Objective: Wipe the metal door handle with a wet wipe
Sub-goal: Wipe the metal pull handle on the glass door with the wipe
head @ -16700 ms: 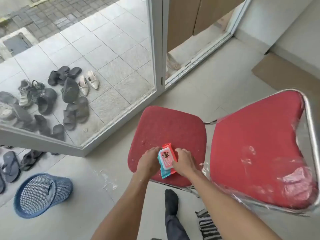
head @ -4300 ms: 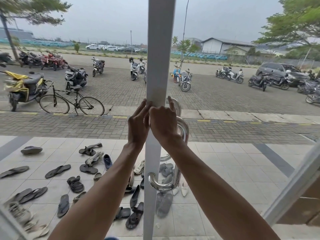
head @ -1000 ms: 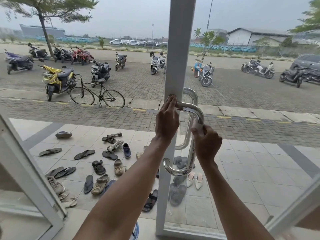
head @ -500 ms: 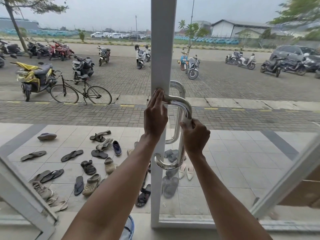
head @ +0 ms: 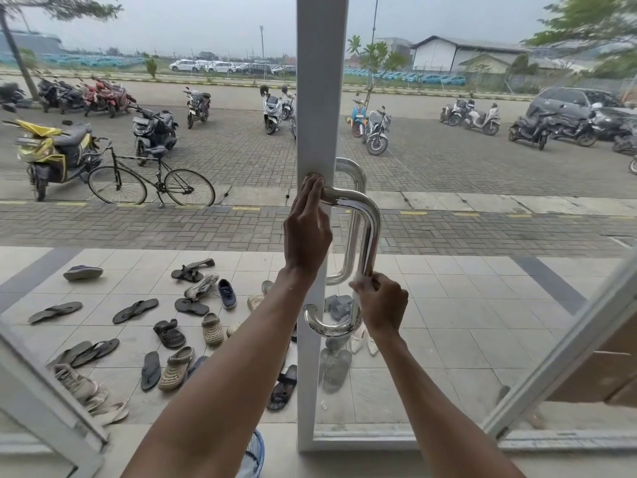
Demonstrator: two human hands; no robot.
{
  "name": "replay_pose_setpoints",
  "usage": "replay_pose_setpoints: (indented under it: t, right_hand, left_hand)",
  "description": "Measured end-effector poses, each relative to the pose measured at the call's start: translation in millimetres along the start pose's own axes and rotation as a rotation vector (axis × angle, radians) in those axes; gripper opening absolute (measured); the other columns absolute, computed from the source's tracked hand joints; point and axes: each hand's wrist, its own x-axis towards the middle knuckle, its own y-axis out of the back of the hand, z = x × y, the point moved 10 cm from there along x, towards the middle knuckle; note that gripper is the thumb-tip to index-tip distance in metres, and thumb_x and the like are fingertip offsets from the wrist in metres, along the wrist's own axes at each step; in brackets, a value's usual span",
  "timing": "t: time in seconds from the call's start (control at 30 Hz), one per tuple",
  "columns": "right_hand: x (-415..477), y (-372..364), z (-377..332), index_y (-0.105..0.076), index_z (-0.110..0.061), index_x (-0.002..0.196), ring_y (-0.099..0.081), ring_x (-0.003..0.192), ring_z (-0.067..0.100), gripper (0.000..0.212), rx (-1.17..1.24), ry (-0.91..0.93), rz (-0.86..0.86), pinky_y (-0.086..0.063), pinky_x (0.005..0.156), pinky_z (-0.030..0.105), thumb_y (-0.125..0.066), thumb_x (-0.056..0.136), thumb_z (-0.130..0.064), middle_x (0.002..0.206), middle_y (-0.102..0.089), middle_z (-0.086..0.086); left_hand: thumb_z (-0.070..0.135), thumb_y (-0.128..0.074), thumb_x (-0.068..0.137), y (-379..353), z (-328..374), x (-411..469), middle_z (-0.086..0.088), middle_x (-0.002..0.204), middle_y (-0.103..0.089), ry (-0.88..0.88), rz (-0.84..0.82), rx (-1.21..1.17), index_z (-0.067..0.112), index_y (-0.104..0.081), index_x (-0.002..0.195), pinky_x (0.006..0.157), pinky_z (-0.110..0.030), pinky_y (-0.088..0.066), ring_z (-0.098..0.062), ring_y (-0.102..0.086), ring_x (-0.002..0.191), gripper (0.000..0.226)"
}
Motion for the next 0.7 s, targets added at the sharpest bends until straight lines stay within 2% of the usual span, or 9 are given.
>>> replay_pose_setpoints:
  t: [0.1,0.17,0.3,0.47,0.53,0.6,0.7]
  right_hand:
    - [15,18,-26,-0.079,-0.015,0.096,-0.074,0.068,0.019,0.029,0.078,0.125,0.11,-0.058,0.064,0.032,-0.082,0.078,-0.038,0.08,-0.079,0.001]
    - [18,18,-27,-0.078,-0.014,0.098,-0.074,0.07,0.018,0.033,0.099,0.146,0.121,-0.059,0.066,0.033,-0.083,0.077,-0.04,0.083,-0.079,0.001]
    - [0,1,4,-0.078,-0.015,0.091,-0.072,0.067,0.022,0.029,0.106,0.059,0.077,-0.056,0.063,0.036,-0.084,0.076,-0.04,0.078,-0.078,0.002]
    - [-29,-32,60,-0.077,-0.014,0.081,-0.064,0.06,0.027,0.025,0.009,-0.127,-0.087,-0.042,0.056,0.03,-0.085,0.073,-0.037,0.07,-0.074,0.009]
    - [-36,-42,76,-0.078,-0.014,0.08,-0.067,0.064,0.027,0.028,-0.039,-0.18,-0.163,-0.046,0.057,0.031,-0.085,0.071,-0.04,0.073,-0.074,0.009]
    - [-34,-41,75,-0.078,-0.014,0.079,-0.068,0.065,0.027,0.027,-0.053,-0.179,-0.172,-0.051,0.058,0.033,-0.084,0.07,-0.039,0.072,-0.074,0.008]
    - [-21,-25,48,-0.078,-0.017,0.078,-0.067,0.06,0.024,0.015,0.024,-0.095,-0.08,-0.048,0.055,0.032,-0.082,0.076,-0.031,0.066,-0.074,0.004]
  left_hand:
    - [-0.015,-0.056,0.083,-2,-1,0,-0.017,0.14,-0.061,-0.001,0.001,-0.01,-0.004,-0.059,0.136,0.112,-0.028,-0.045,-0.027,-0.057,0.133,0.054]
    - [-0.015,-0.056,0.083,-3,-2,-1,-0.017,0.14,-0.061,0.004,0.008,-0.01,-0.004,-0.058,0.136,0.111,-0.031,-0.046,-0.027,-0.056,0.134,0.054]
    - [-0.016,-0.055,0.083,-5,-3,-2,-0.017,0.141,-0.06,0.008,0.012,-0.017,-0.004,-0.057,0.137,0.112,-0.029,-0.045,-0.027,-0.055,0.135,0.056]
    - [-0.016,-0.054,0.083,-3,-2,-2,-0.017,0.141,-0.06,0.003,0.012,-0.013,-0.004,-0.057,0.137,0.114,-0.024,-0.042,-0.027,-0.055,0.135,0.056]
    - [-0.017,-0.055,0.082,-3,-2,-2,-0.018,0.14,-0.061,0.007,0.012,-0.01,-0.004,-0.057,0.136,0.112,-0.028,-0.044,-0.028,-0.056,0.134,0.056]
    - [-0.017,-0.056,0.082,-3,-1,-2,-0.019,0.139,-0.061,0.002,0.014,-0.005,-0.005,-0.058,0.135,0.111,-0.032,-0.047,-0.029,-0.057,0.133,0.055]
    - [-0.018,-0.055,0.081,-3,0,0,-0.019,0.139,-0.061,-0.013,0.015,-0.007,-0.005,-0.058,0.136,0.111,-0.033,-0.047,-0.03,-0.056,0.133,0.056]
